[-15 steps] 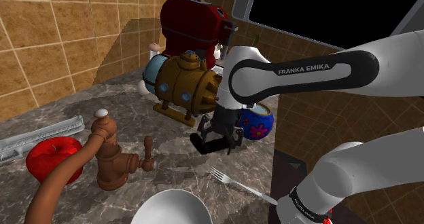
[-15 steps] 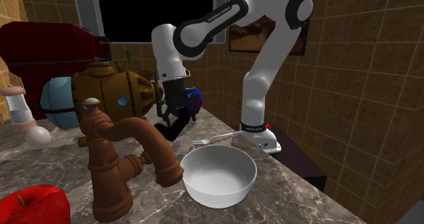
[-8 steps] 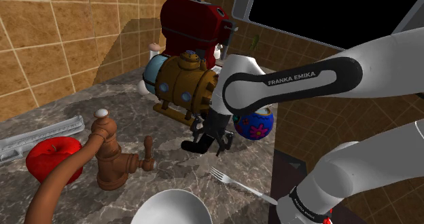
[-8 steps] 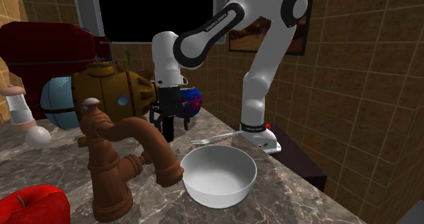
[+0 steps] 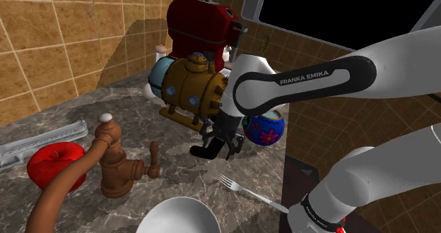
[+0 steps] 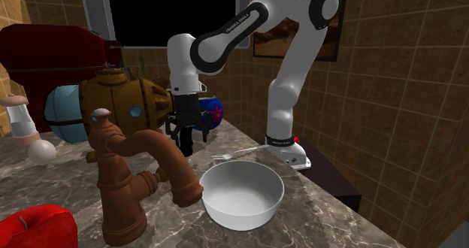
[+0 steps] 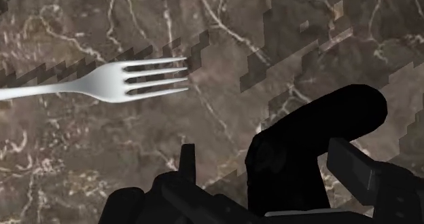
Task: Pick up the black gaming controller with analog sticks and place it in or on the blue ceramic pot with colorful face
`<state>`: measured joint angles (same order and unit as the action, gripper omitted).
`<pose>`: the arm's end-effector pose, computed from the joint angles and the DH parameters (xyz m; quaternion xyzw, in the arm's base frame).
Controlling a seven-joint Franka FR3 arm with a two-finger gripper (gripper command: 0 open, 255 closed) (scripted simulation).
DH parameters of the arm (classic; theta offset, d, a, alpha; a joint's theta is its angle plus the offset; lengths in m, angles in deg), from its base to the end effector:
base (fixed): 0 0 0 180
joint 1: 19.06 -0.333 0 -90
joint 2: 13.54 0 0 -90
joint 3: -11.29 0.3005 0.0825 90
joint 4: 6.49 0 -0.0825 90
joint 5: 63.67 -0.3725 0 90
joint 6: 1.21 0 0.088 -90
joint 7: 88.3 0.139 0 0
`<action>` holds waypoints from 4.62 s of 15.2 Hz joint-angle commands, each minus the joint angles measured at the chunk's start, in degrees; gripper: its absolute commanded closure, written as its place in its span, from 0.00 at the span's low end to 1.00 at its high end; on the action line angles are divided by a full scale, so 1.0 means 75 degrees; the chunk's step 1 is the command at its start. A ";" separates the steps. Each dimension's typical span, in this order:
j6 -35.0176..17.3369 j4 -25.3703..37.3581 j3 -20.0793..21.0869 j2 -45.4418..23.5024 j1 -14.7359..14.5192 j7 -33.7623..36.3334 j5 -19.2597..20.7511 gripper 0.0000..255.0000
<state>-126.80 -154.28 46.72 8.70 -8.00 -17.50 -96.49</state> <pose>0.3654 0.1857 0.3274 -0.8198 0.5604 0.0935 0.0715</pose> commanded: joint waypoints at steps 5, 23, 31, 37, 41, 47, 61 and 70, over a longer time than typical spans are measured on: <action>0.0873 -0.0157 -0.0113 0.0079 0.0003 -0.0034 0.0049 1.00; 0.2194 0.0590 -0.0749 0.0711 -0.0487 0.0539 0.0369 1.00; 0.3066 0.1184 -0.0987 0.1003 -0.0467 0.0720 0.0524 1.00; 0.3684 0.1689 -0.1148 0.1127 -0.0444 0.0861 0.0635 1.00; 0.4083 0.2053 -0.1246 0.1169 -0.0426 0.0958 0.0705 1.00; 0.4663 0.2640 -0.1379 0.1174 -0.0397 0.1109 0.0803 1.00; 0.5390 0.2817 -0.2910 0.1116 0.0280 -0.0610 0.1906 1.00; 0.5312 0.2969 -0.3834 0.0583 0.0809 -0.1896 0.2702 1.00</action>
<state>-86.44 -131.57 18.18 13.21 -2.07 -31.24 -76.45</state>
